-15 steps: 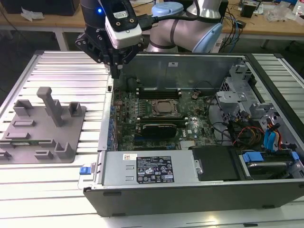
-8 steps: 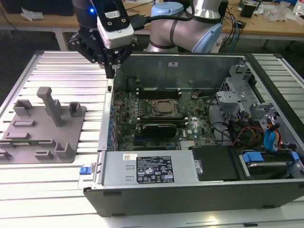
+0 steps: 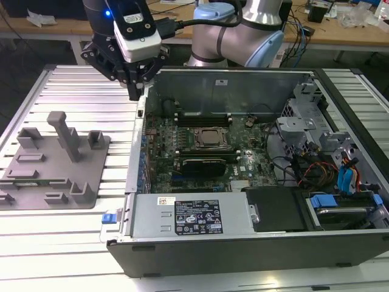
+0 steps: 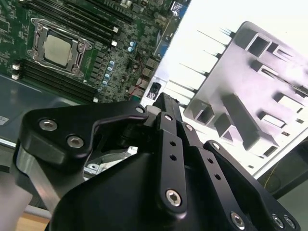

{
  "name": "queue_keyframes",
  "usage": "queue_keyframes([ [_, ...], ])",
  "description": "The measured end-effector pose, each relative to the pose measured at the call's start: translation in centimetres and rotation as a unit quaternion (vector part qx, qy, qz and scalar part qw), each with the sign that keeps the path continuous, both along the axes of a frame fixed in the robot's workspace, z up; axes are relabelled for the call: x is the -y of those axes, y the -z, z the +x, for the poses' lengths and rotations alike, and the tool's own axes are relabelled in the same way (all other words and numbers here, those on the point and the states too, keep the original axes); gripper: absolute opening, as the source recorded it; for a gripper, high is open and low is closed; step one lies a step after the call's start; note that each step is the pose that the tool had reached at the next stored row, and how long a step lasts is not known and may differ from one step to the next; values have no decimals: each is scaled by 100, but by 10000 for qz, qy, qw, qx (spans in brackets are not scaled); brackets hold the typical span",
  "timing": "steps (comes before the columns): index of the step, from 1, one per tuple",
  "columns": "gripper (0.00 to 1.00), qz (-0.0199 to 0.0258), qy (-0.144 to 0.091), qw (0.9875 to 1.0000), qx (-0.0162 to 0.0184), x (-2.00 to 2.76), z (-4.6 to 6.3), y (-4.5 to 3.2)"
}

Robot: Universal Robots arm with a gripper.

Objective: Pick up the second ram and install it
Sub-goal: 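Reach for the second ram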

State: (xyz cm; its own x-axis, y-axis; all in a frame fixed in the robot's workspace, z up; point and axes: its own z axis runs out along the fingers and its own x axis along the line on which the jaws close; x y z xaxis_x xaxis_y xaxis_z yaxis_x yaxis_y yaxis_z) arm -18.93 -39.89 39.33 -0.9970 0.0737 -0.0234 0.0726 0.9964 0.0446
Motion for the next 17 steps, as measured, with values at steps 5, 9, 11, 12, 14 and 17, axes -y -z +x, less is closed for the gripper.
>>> queue_keyframes([
  [5,8,0,0,10000,0,0,-80,0],
  [9,8,0,0,10000,0,0,-178,0],
  [11,8,0,1,10000,0,0,-233,1],
  [12,8,0,1,10000,0,0,-252,1],
  [14,8,0,0,10000,0,0,-296,1],
  [17,8,0,0,10000,0,0,-388,1],
])
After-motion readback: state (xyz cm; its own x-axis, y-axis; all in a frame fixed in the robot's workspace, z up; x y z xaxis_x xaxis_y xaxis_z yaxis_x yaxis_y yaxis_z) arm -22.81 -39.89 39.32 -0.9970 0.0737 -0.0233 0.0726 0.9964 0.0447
